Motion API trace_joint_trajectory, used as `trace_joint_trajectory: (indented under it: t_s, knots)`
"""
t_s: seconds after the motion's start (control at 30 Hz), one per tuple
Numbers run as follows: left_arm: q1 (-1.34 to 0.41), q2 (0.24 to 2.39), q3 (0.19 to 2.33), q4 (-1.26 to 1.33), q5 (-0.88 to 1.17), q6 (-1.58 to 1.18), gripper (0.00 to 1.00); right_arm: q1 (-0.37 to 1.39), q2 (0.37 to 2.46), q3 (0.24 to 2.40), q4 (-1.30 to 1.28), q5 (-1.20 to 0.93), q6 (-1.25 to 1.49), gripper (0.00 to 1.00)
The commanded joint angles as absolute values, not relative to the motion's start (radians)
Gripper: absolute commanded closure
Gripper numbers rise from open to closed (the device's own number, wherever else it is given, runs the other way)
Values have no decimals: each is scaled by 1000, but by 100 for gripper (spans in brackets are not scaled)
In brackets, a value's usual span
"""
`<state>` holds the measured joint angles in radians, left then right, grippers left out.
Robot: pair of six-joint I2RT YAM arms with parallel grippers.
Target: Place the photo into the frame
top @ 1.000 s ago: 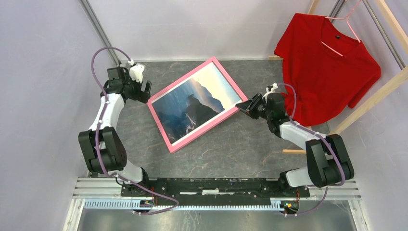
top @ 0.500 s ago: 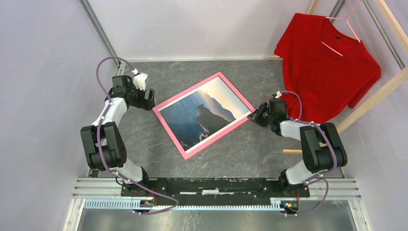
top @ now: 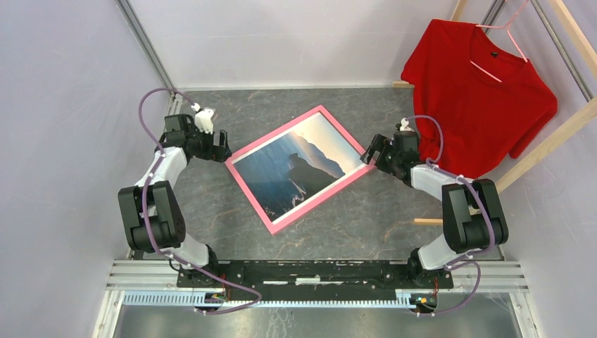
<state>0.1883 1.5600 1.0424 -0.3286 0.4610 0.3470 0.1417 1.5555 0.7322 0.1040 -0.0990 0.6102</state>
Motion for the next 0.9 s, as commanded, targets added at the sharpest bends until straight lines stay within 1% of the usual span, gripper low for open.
trace_joint_trajectory:
  t_s: [0.0, 0.07, 0.13, 0.2, 0.3, 0.4, 0.47, 0.6, 0.63, 0.77, 0.87]
  knots:
    - [185, 1509, 959, -207, 514, 201, 0, 137, 1464, 741, 23, 22, 498, 2]
    - [175, 1497, 898, -109, 489, 111, 0, 138, 1408, 724, 28, 107, 461, 2]
    - [168, 1484, 823, 26, 457, 21, 0, 138, 1344, 691, 42, 263, 432, 2]
    - [156, 1479, 754, 154, 394, -71, 0, 139, 1285, 600, 164, 400, 337, 2]
    - [146, 1503, 685, 298, 377, -104, 0, 138, 1221, 443, 391, 586, 218, 2]
    - [141, 1526, 596, 488, 347, -126, 0, 138, 1218, 381, 478, 713, 125, 2]
    - [140, 1535, 542, 620, 332, -125, 0, 135, 1227, 341, 534, 731, 83, 2]
    - [139, 1523, 465, 792, 284, -84, 0, 135, 1246, 255, 662, 745, 46, 2]
    - [139, 1522, 425, 859, 261, -90, 0, 135, 1249, 223, 712, 761, 47, 2]
    - [135, 1506, 326, 1019, 282, -75, 0, 134, 1246, 73, 971, 765, 9, 2]
    - [120, 1490, 222, 1193, 283, -54, 0, 133, 1263, 7, 1124, 766, 17, 2]
